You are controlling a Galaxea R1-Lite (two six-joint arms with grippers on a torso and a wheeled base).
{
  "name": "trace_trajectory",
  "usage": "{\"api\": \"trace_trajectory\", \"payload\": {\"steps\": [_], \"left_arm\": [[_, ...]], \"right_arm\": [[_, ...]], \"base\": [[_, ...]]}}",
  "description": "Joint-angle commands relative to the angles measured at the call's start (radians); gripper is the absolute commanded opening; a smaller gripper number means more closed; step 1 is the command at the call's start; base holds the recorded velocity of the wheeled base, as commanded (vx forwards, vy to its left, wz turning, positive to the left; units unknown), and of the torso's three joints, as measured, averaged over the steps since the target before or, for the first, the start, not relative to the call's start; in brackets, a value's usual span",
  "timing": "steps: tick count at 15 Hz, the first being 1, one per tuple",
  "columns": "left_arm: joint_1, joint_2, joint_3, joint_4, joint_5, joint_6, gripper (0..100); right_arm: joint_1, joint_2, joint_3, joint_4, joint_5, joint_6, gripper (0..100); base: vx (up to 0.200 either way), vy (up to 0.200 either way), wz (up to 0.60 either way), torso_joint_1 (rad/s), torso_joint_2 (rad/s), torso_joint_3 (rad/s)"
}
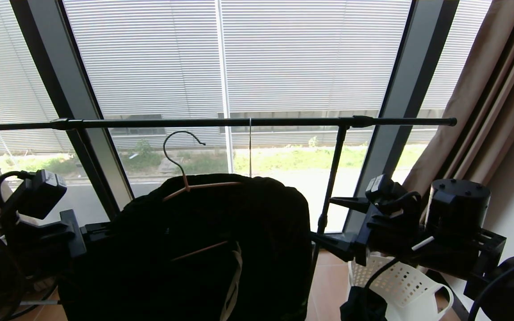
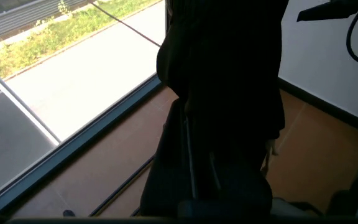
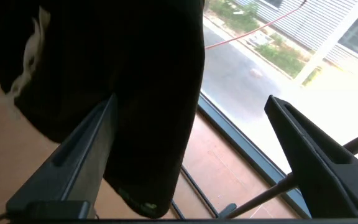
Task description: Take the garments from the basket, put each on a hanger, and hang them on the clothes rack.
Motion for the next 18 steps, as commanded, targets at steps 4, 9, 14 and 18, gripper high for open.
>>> {"api": "trace_trajectory", "payload": {"steps": [4,9,14,18], "left_arm": [[-0.193,0.016,-0.029,0.000,0.176,-0.062,0],[-0.380,0.024,-0.043,0.000,0.463,-0.179,0],[-0.426,0.024,-0.012,0.003,0.494,-0.168,0],[-0.438,0.092,0.073,0.006,0.529,-0.009,0]], "right_arm": [[0.088,-0.012,-0.076,0.001,-0.188,0.076,100],[0.088,0.017,-0.101,0.001,-0.231,0.076,100],[0.088,0.018,-0.099,0.002,-0.234,0.076,100],[0.088,0.024,-0.095,0.001,-0.234,0.076,100]], "base": [[0.000,0.000,0.00,0.000,0.00,0.000],[0.000,0.000,0.00,0.000,0.00,0.000],[0.000,0.000,0.00,0.000,0.00,0.000],[0.000,0.000,0.00,0.000,0.00,0.000]]}}
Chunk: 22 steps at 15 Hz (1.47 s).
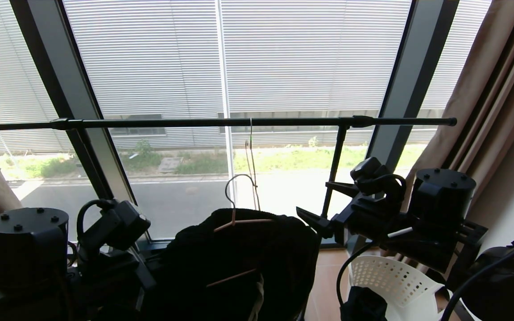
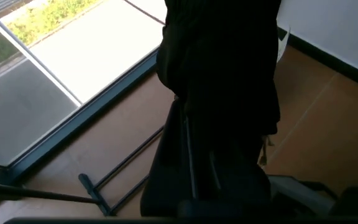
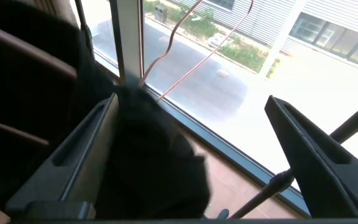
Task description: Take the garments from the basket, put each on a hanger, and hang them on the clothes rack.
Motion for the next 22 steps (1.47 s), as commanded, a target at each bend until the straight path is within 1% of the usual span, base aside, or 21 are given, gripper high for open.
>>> {"api": "trace_trajectory", "payload": {"steps": [1,7,10,11,13,15,19,20,22], "left_arm": [[-0.003,0.041,0.028,-0.001,0.005,0.016,0],[0.020,0.072,0.070,-0.008,0.005,0.039,0],[0.063,0.009,0.090,-0.013,0.005,0.030,0],[0.083,-0.018,0.120,-0.013,0.002,0.032,0],[0.096,-0.038,0.171,-0.013,0.000,0.039,0],[0.100,-0.038,0.188,-0.013,0.000,0.039,0],[0.171,-0.031,0.200,-0.013,0.000,0.042,0],[0.201,-0.031,0.197,-0.015,0.000,0.042,0],[0.228,-0.029,0.174,-0.019,0.005,0.032,0]], "right_arm": [[0.000,0.009,0.001,-0.001,0.001,0.000,100],[0.000,0.012,0.002,-0.001,0.001,0.000,100],[0.000,0.012,-0.001,-0.001,0.001,0.000,100],[0.000,0.012,-0.001,-0.001,0.001,0.000,100],[0.000,0.012,-0.001,-0.001,0.001,0.000,100],[0.000,0.012,0.001,-0.001,0.001,0.000,100],[0.000,0.024,-0.001,-0.001,-0.001,0.000,100],[0.000,0.025,-0.001,-0.001,0.001,0.000,100],[0.000,0.027,-0.002,-0.001,-0.001,0.000,100]], "base": [[0.000,0.000,0.00,0.000,0.00,0.000],[0.000,0.000,0.00,0.000,0.00,0.000],[0.000,0.000,0.00,0.000,0.00,0.000],[0.000,0.000,0.00,0.000,0.00,0.000],[0.000,0.000,0.00,0.000,0.00,0.000],[0.000,0.000,0.00,0.000,0.00,0.000],[0.000,0.000,0.00,0.000,0.00,0.000],[0.000,0.000,0.00,0.000,0.00,0.000],[0.000,0.000,0.00,0.000,0.00,0.000]]}}
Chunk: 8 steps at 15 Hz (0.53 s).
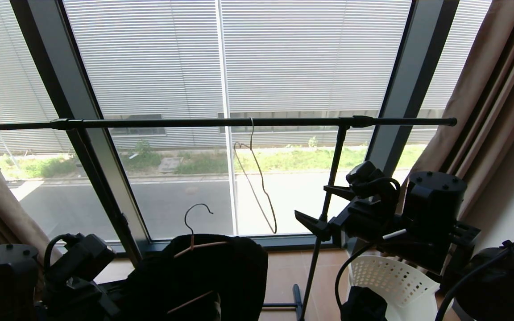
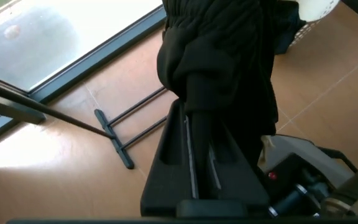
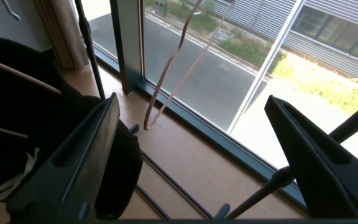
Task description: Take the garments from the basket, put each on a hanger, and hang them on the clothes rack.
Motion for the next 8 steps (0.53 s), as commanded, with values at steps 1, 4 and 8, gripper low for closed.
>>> {"api": "trace_trajectory", "payload": {"steps": [1,4,8], "left_arm": [[0.059,0.002,-0.041,-0.004,0.001,-0.004,0],[0.088,0.012,-0.139,-0.004,0.007,-0.072,0],[0.082,0.048,-0.257,-0.004,0.082,-0.218,0]], "right_arm": [[0.000,0.010,-0.001,0.000,0.000,-0.001,100],[0.000,0.010,-0.001,0.000,0.000,-0.001,100],[0.000,0.007,0.004,-0.002,0.000,-0.001,100]], "base": [[0.000,0.000,0.00,0.000,0.00,0.000],[0.000,0.000,0.00,0.000,0.00,0.000],[0.000,0.000,0.00,0.000,0.00,0.000]]}}
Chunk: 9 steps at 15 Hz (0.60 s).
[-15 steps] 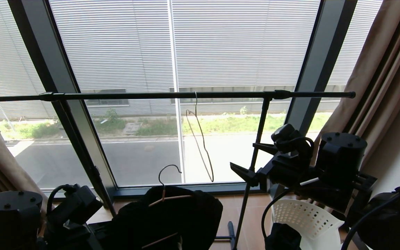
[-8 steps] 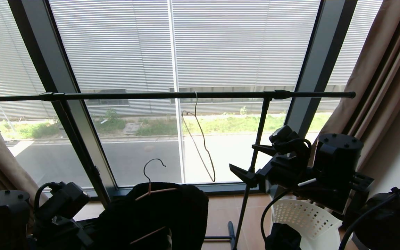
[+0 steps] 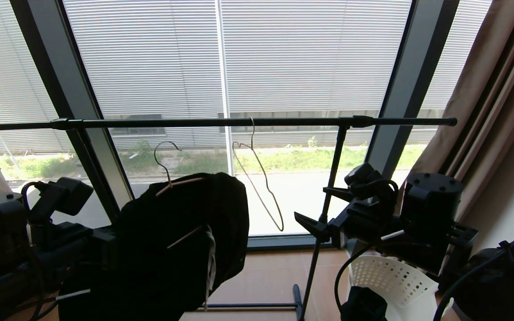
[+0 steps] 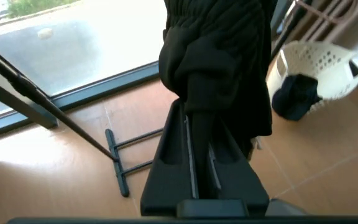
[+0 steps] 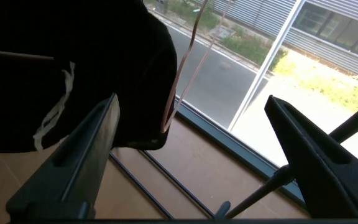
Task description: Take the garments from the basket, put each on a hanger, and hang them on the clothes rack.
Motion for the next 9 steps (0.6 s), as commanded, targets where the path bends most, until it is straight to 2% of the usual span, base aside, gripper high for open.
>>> {"api": "trace_trajectory", "payload": {"steps": [1,4,5,9], "left_arm": [[-0.004,0.038,-0.058,-0.001,0.016,-0.014,0],[-0.033,0.095,-0.114,-0.007,0.079,-0.060,0],[-0.044,0.152,-0.135,-0.062,0.127,-0.088,0],[-0.079,0.317,-0.154,-0.266,0.217,-0.091,0]], "right_arm": [[0.000,-0.001,0.001,0.000,0.001,0.000,100],[0.000,-0.004,0.001,0.000,0.001,0.000,100],[0.000,-0.007,0.001,0.000,0.001,0.000,100],[0.000,-0.004,0.000,0.000,-0.019,0.000,100]], "base": [[0.000,0.000,0.00,0.000,0.00,0.000],[0.000,0.000,0.00,0.000,0.00,0.000],[0.000,0.000,0.00,0.000,0.00,0.000],[0.000,0.000,0.00,0.000,0.00,0.000]]}}
